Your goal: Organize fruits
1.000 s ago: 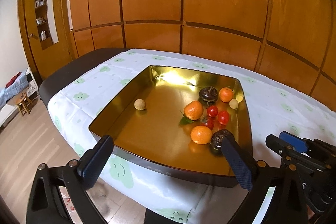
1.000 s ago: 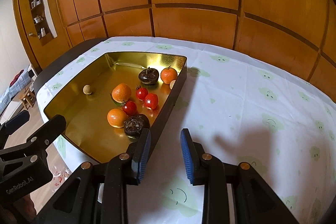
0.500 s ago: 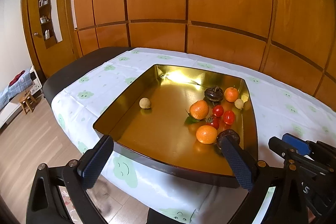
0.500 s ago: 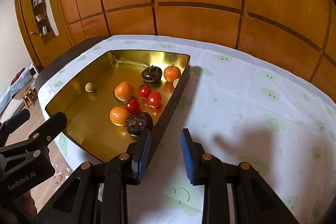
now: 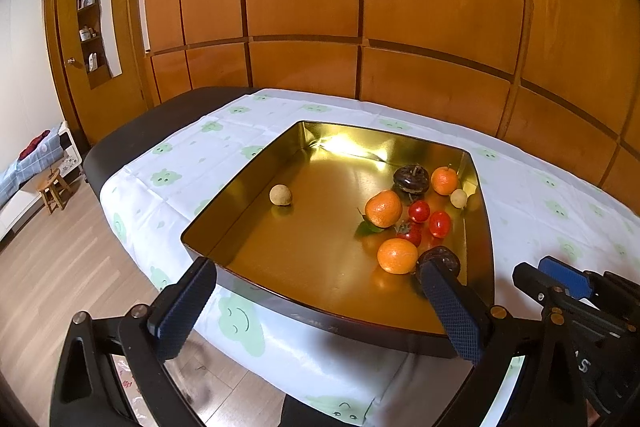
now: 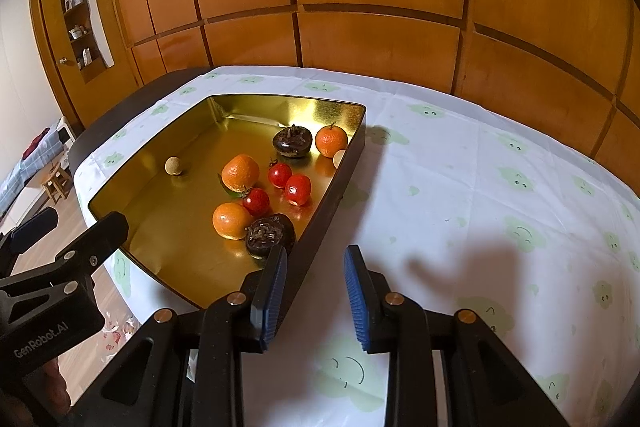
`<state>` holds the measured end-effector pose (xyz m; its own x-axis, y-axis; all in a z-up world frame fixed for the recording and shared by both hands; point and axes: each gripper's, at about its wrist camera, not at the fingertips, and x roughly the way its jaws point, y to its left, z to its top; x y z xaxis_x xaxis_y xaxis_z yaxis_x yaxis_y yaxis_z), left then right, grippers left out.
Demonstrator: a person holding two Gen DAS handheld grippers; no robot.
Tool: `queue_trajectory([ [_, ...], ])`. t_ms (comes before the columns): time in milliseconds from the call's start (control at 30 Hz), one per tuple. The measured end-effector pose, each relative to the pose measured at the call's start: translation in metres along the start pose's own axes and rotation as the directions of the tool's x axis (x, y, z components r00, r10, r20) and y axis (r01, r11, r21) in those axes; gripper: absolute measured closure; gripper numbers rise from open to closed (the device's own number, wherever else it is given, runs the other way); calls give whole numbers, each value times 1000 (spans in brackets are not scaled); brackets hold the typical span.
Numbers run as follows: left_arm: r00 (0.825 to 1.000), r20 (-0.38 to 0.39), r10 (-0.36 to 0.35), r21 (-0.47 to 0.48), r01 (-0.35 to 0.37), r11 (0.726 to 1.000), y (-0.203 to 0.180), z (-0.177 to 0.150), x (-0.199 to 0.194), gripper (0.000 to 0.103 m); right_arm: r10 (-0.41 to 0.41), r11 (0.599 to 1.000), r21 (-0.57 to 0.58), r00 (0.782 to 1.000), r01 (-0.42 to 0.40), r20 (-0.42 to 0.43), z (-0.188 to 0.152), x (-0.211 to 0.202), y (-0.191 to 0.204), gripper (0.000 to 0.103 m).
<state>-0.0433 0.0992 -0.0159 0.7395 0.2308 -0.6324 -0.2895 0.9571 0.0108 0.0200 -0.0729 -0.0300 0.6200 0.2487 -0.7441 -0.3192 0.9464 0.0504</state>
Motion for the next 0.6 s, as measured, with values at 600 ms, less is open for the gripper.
queue_trajectory([
  [600,1000,-7,7,2,-7,1000,1,0,0,0,7,1000,-13,1000,-7,-7,0,0,0,73],
])
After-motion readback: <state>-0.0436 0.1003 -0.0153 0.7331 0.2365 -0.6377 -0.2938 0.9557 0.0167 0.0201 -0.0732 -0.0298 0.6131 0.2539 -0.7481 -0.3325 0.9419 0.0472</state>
